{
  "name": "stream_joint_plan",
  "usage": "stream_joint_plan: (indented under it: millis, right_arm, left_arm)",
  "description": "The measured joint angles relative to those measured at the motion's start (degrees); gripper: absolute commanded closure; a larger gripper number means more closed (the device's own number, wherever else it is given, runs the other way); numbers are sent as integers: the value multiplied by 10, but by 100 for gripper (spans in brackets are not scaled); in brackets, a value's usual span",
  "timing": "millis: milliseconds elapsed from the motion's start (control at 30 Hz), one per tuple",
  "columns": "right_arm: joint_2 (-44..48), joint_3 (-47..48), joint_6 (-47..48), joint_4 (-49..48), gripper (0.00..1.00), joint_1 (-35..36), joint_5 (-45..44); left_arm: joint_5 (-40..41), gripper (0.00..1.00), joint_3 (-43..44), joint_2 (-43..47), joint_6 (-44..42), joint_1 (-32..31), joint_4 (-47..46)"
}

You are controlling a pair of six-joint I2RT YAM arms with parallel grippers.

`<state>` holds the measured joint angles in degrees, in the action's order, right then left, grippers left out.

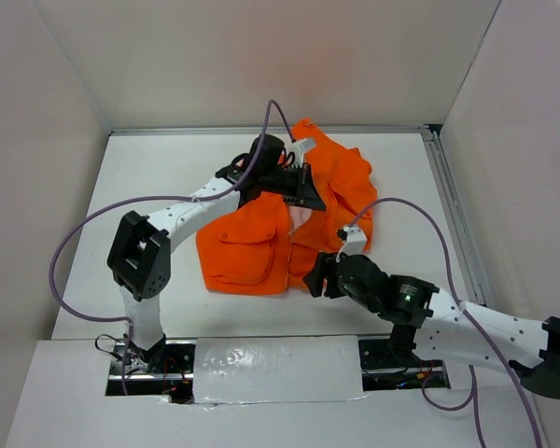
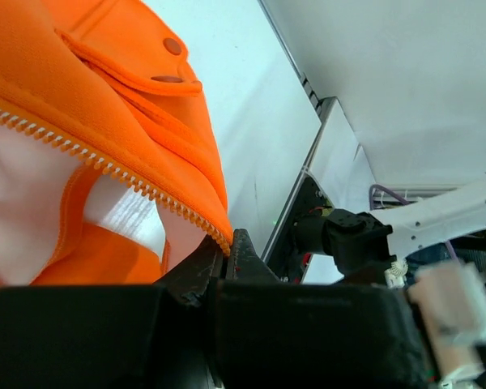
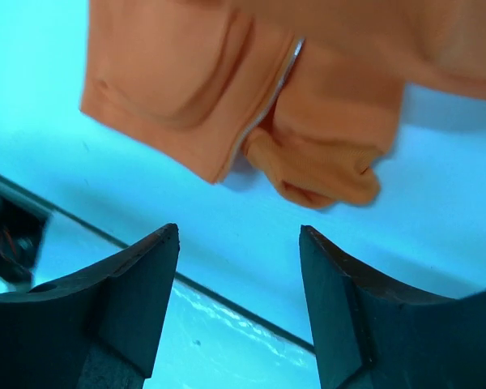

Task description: Zip up the jacket

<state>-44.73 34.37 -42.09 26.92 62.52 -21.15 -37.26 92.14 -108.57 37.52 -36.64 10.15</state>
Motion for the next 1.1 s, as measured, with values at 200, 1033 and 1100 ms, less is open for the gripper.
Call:
stream_joint_plan:
  millis: [200,1033,1100]
  right_arm:
    - [73,-21,-27,-29,24,-19,-54]
    - [-25,-51,-97,-245,21,-82,-87]
    - [-29,-51,-97,-249,29,-91,-80]
  left_arm:
    - [26,100,-7,32,3,-16,5]
    - [169,100,-53,91,80,-73,19]
    - [169,100,-53,91,80,-73,18]
